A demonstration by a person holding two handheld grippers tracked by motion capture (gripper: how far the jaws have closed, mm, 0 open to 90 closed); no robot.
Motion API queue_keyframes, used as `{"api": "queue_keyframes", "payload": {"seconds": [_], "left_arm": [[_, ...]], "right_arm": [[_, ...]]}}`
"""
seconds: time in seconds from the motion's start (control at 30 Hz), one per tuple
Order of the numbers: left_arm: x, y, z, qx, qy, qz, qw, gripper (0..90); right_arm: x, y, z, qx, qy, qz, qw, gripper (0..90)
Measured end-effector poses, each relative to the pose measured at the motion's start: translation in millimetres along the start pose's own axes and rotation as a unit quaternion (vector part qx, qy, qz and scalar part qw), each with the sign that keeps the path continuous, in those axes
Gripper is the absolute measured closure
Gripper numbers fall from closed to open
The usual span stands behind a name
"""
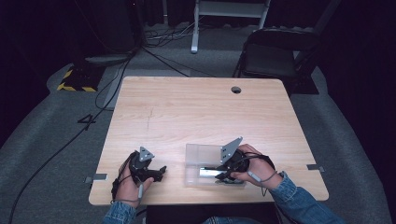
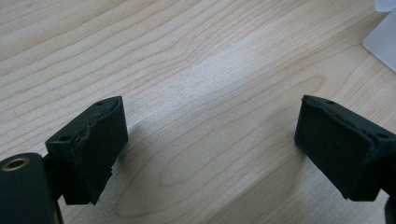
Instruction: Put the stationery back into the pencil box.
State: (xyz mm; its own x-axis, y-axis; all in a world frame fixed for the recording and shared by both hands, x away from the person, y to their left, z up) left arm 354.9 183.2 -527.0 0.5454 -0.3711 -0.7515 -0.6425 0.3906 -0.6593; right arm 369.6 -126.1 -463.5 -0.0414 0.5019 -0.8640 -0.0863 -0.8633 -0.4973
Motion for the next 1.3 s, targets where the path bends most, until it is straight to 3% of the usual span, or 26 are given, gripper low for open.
{"api": "queue_keyframes", "payload": {"seconds": [0.5,0.8,1.07,1.3], "left_arm": [[0.0,0.0,0.0,0.000,0.000,0.000,1.0000,9.9],[0.0,0.0,0.0,0.000,0.000,0.000,1.0000,9.9],[0.0,0.0,-0.1,-0.001,0.000,0.000,1.0000,9.8],[0.0,0.0,0.0,0.000,0.000,0.000,1.0000,9.8]], "right_arm": [[15.9,2.0,-6.1,-0.006,-0.011,0.031,0.9994,71.6],[22.7,3.5,-9.6,-0.009,-0.013,0.033,0.9993,71.6],[25.2,0.9,-7.6,-0.029,-0.020,0.033,0.9989,71.6],[26.4,1.3,-7.9,-0.018,-0.021,0.027,0.9993,68.5]]}}
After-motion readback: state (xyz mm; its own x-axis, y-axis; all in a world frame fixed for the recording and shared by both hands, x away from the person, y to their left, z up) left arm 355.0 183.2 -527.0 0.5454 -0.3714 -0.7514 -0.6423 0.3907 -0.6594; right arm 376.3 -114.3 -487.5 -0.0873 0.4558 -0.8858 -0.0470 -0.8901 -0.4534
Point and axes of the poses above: each handheld gripper's, and its own axes: x roughly forward along the jaws, y roughly out of its underside, z roughly to its left, the point moved 3 cm from there along x, roughly forward along the jaws, and after that the axes turned 2 degrees about z, right-handed, at the moved point
